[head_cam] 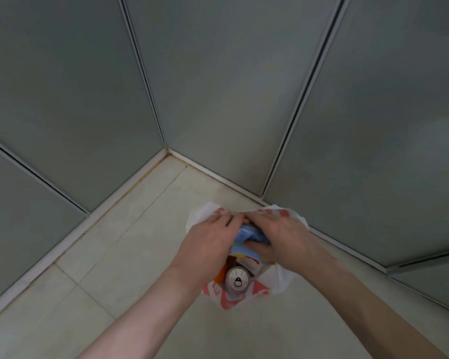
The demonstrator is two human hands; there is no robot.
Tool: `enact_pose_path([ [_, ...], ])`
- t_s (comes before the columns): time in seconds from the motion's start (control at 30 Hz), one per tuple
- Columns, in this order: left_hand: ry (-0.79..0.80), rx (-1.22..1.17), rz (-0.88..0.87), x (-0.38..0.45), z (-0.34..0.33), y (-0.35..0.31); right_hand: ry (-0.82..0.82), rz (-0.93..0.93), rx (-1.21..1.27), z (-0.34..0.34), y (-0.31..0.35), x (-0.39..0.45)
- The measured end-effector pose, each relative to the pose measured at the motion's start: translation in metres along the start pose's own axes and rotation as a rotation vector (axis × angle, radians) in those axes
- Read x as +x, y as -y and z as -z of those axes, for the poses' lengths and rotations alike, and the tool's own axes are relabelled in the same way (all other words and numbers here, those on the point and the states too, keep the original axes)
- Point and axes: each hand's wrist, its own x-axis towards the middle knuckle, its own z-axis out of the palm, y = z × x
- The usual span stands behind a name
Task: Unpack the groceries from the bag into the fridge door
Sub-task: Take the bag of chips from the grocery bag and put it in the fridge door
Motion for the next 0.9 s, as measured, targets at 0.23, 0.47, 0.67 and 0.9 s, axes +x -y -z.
enact_pose_path([
  [0.23, 0.087, -0.017, 0.146, -0.031, 0.09, -0.018, 0.052, 0.017, 0.254, 0.082, 0.043, -0.02],
  [0.47, 0.264, 0.148, 0.219, -0.064, 0.185, -0.03, 0.111, -0.037, 0.258, 0.16, 0.089, -0.034],
  [0.67, 0.289, 0.273, 0.371, -0.087, 0.24, -0.047, 0.148, -0.065, 0.349, 0.189, 0.119, -0.049],
  [0.9, 0.151, -0.105, 0.532, -0.121, 0.289, -0.07, 0.094, -0.063, 0.308, 0.205, 0.135, -0.074],
])
